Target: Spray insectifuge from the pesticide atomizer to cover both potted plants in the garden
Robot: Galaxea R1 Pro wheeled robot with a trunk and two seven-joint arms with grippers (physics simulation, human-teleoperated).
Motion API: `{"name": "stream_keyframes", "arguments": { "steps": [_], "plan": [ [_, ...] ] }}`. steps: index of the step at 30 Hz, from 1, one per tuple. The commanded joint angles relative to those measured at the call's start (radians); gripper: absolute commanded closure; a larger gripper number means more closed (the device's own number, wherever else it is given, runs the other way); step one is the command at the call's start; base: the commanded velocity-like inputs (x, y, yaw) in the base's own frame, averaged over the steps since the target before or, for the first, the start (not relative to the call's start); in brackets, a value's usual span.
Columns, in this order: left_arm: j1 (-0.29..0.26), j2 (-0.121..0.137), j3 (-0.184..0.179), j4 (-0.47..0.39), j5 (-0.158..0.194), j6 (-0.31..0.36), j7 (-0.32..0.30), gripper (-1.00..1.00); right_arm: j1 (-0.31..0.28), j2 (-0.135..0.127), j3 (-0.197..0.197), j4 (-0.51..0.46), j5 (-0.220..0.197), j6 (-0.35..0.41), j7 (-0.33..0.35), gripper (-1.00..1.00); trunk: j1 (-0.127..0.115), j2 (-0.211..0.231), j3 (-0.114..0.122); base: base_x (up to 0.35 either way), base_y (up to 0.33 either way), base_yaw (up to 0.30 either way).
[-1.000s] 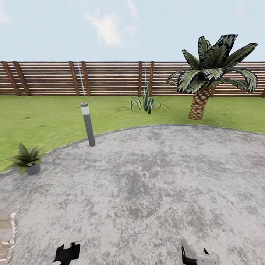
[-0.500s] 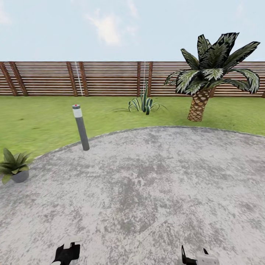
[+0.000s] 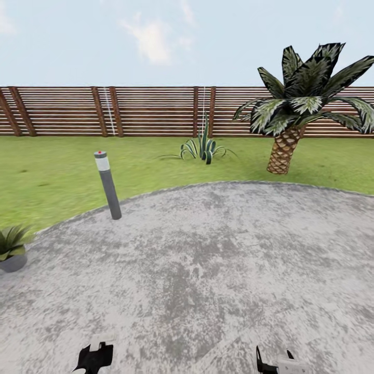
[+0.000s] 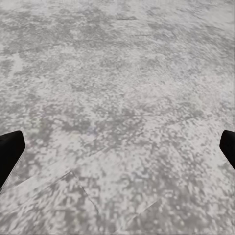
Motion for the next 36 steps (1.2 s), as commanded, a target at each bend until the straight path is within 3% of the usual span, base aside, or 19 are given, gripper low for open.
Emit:
{"name": "stream_keyframes", "arguments": {
  "steps": [1, 10, 22, 36],
  "plan": [
    [-0.001, 0.0, 0.004, 0.001, -0.011, -0.004, 0.003, 1.0, -0.001, 0.0, 0.001, 0.001, 0.003, -0.002, -0.004, -1.0, 0.0, 0.0, -0.001, 0.339, 0.0, 0.0],
    [0.0, 0.0, 0.004, 0.001, -0.011, -0.005, 0.003, 1.0, -0.001, 0.0, 0.001, 0.001, 0.003, -0.002, -0.004, -1.0, 0.0, 0.0, -0.001, 0.339, 0.0, 0.036],
    [0.0, 0.0, 0.004, 0.001, -0.011, -0.005, 0.003, 1.0, -0.001, 0.0, 0.001, 0.001, 0.003, -0.002, -0.004, -1.0, 0.0, 0.0, -0.001, 0.321, 0.0, 0.26],
    [-0.001, 0.0, 0.004, 0.001, -0.011, -0.005, 0.003, 1.0, -0.001, 0.0, 0.001, 0.001, 0.003, -0.002, -0.004, -1.0, 0.0, 0.0, -0.001, 0.03, 0.0, 0.277]
  ]
}}
